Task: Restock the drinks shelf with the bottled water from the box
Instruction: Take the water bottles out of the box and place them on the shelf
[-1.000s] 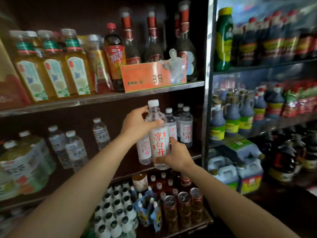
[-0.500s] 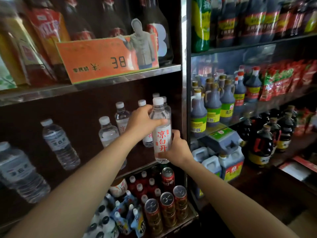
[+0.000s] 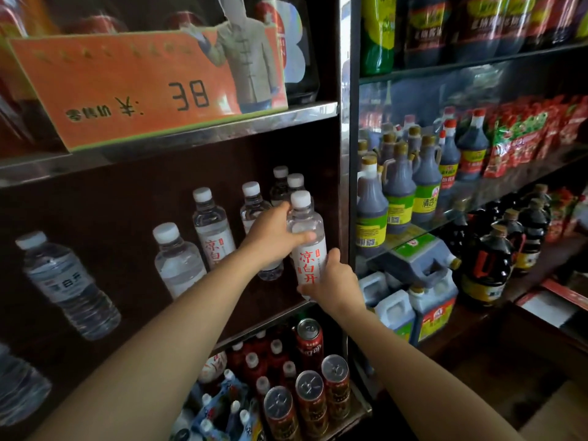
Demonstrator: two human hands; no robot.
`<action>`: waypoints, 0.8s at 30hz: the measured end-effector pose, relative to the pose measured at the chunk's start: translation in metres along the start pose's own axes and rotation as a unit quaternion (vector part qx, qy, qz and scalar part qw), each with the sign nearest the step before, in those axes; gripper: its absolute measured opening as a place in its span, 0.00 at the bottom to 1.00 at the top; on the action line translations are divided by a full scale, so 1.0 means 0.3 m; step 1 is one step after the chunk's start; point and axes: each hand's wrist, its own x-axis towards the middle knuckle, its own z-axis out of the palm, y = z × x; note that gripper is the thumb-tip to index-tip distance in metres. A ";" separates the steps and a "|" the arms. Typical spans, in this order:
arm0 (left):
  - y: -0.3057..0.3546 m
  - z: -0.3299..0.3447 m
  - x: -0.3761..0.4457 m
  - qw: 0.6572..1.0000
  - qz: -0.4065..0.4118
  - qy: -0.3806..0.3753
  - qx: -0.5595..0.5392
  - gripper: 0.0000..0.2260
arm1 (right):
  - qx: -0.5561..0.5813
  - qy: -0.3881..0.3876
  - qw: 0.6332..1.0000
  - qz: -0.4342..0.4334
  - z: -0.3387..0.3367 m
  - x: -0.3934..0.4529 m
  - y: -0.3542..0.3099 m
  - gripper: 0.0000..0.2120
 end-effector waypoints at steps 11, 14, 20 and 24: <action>-0.023 0.013 0.081 0.991 0.069 -0.001 0.119 0.26 | -0.061 0.030 0.997 0.034 0.044 0.056 -0.006 0.31; -0.024 0.012 0.088 0.987 0.083 0.010 0.139 0.28 | -0.048 0.036 0.998 0.036 0.048 0.060 -0.005 0.30; -0.025 0.025 0.102 0.985 0.072 0.027 0.157 0.28 | -0.056 0.046 0.997 0.022 0.063 0.058 0.007 0.29; -0.014 0.056 0.088 0.989 0.042 0.053 0.134 0.27 | -0.083 0.047 0.995 0.018 0.058 0.058 -0.001 0.30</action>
